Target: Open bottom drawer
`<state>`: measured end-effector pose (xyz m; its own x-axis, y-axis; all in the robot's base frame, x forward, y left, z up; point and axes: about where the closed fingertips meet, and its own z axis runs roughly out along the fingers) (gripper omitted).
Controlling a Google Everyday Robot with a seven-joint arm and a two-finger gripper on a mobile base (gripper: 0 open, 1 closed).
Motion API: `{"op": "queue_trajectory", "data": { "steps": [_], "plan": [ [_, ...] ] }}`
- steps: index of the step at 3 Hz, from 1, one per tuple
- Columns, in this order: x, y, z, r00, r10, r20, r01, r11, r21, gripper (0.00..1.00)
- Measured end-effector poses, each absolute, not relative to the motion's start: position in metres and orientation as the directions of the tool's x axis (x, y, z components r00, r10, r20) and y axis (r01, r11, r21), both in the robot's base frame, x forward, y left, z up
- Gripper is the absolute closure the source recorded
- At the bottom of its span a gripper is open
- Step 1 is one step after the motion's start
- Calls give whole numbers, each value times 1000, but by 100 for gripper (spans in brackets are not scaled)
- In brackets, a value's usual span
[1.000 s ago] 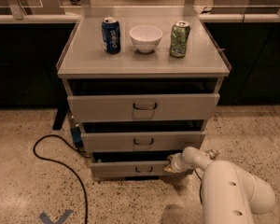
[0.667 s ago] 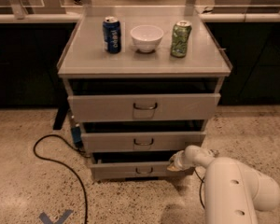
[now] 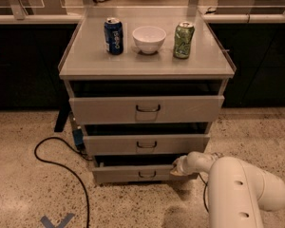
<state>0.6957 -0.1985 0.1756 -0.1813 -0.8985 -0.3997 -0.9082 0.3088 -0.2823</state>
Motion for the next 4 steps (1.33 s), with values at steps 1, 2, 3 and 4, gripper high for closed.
{"op": "queue_trajectory", "data": {
  "steps": [1,2,3,4],
  "plan": [
    [703,-192,192,-136,-929,-344,-901,260,-348,100],
    [702,-192,192,-135,-930,-343,-900,259,-349,100],
    [701,-190,187,-143,-931,-335,-888,270,-371,100],
    [700,-189,187,-148,-932,-332,-880,277,-385,100]
  ]
}}
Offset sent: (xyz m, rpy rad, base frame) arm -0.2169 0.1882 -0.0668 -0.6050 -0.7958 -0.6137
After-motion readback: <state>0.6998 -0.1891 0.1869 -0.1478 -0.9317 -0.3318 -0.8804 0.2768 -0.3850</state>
